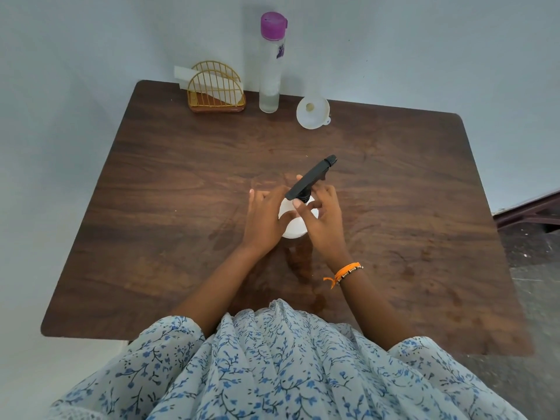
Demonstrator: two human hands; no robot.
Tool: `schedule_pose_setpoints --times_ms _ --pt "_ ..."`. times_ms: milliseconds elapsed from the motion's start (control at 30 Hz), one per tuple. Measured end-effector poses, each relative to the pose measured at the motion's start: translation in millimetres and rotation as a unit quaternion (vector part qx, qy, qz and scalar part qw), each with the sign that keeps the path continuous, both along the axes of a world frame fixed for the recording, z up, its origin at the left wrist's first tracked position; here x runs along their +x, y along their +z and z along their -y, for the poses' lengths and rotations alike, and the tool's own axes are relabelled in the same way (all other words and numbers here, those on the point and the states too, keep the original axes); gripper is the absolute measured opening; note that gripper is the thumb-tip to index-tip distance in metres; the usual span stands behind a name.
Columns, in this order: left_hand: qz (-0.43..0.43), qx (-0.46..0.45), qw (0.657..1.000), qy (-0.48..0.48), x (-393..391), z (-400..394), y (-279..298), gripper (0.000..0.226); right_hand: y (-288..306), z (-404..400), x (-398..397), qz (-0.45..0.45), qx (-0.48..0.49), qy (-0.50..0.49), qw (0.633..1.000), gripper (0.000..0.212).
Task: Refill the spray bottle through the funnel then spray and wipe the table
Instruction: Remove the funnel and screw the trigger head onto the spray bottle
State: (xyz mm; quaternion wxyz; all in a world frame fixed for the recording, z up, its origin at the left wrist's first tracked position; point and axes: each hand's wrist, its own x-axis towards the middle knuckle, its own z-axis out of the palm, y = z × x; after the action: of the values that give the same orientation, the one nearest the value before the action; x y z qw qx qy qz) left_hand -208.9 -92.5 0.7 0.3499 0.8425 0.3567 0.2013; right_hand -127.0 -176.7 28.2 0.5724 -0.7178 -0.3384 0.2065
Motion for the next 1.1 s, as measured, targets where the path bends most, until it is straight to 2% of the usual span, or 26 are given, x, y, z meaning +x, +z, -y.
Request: schedule_pose_setpoints --times_ms 100,200,300,400,467,567,667,767,900,1000,1100 --pt "-0.025 -0.007 1.0 0.008 0 -1 -1 0.036 4 -2 5 0.011 -0.011 -0.037 0.999 0.023" --pt "-0.026 -0.006 1.0 0.008 0 -1 -1 0.036 6 -6 3 0.013 -0.011 -0.065 0.998 0.029" --pt "-0.005 -0.057 0.998 0.013 1 0 3 0.037 6 -6 0 0.008 -0.012 -0.06 0.998 0.028" --pt "0.0 -0.132 0.991 -0.035 1 -9 7 0.046 7 0 14 0.035 -0.048 0.008 0.998 0.024" --pt "-0.029 -0.161 0.982 -0.097 2 -20 12 0.053 9 2 29 0.072 -0.085 0.069 0.991 0.027" --pt "-0.074 -0.166 0.967 -0.178 7 -34 21 0.055 14 1 51 0.103 -0.142 0.14 0.974 0.028" --pt "-0.099 -0.179 0.956 -0.212 14 -45 26 0.055 18 -3 68 0.129 -0.192 0.188 0.955 0.028" --pt "-0.104 -0.179 0.952 -0.225 18 -47 25 0.055 18 -6 74 0.112 -0.202 0.21 0.95 0.026" --pt "-0.024 -0.183 0.968 -0.169 16 -33 18 0.042 14 -1 59 0.135 -0.193 0.104 0.966 0.027" --pt "0.002 -0.107 0.986 -0.127 15 -23 13 0.044 11 1 28 0.173 -0.197 -0.02 0.965 0.027" --pt "0.006 -0.033 0.996 -0.08 17 -15 6 0.047 9 -4 12 0.177 -0.201 -0.095 0.959 0.029"
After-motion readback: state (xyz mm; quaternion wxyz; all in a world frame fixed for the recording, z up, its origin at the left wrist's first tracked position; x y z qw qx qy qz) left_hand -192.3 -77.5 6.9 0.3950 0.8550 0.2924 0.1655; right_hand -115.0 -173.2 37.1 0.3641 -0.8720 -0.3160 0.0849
